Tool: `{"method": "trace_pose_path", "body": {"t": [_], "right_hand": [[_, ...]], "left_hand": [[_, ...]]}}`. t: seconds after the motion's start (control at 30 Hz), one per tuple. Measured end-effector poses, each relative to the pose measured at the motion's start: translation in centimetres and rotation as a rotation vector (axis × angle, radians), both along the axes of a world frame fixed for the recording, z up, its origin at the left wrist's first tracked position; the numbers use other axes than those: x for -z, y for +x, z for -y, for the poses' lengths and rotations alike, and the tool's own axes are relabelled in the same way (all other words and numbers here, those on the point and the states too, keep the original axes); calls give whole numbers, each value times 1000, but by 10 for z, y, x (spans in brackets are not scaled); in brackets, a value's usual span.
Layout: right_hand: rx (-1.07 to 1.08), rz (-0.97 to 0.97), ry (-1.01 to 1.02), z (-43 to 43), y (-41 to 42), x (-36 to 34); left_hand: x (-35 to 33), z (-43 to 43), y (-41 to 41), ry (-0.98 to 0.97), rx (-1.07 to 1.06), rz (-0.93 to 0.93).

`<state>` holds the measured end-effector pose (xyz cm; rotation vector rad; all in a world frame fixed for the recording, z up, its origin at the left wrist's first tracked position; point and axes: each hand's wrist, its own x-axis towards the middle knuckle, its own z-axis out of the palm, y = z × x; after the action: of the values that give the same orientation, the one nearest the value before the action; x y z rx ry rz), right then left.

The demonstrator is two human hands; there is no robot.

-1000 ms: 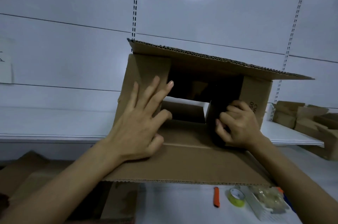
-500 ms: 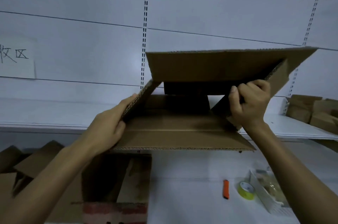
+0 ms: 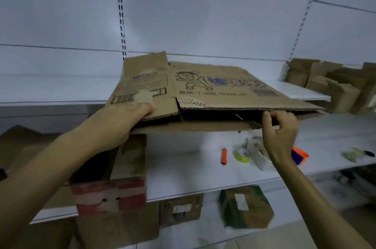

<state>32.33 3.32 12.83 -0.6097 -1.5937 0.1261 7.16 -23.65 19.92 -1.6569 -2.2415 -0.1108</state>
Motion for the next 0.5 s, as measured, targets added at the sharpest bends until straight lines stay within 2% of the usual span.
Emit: {"method": "trace_pose_path", "body": {"t": [0.1,0.17,0.23,0.3,0.4,0.5], "right_hand": [[-51,-58,-11,27,7,10],[-34,19,94,45,3,8],[-66,244,176,60,-7,2],[-119,574,149,74,-22,-7],[-60,1020,116,84,-52,-14],[-26,1239,104,92,-78,-5]], "left_hand": [[-5,-2,7,-59,-45,-25],[-5,-5,11,-105,-38,-29],[-4,-7,13,-132,-20,-29],[-1,-7,15,-150,-2,-25],[3,-2,17,-138,3,24],[6,10,12,-97,-16,113]]}}
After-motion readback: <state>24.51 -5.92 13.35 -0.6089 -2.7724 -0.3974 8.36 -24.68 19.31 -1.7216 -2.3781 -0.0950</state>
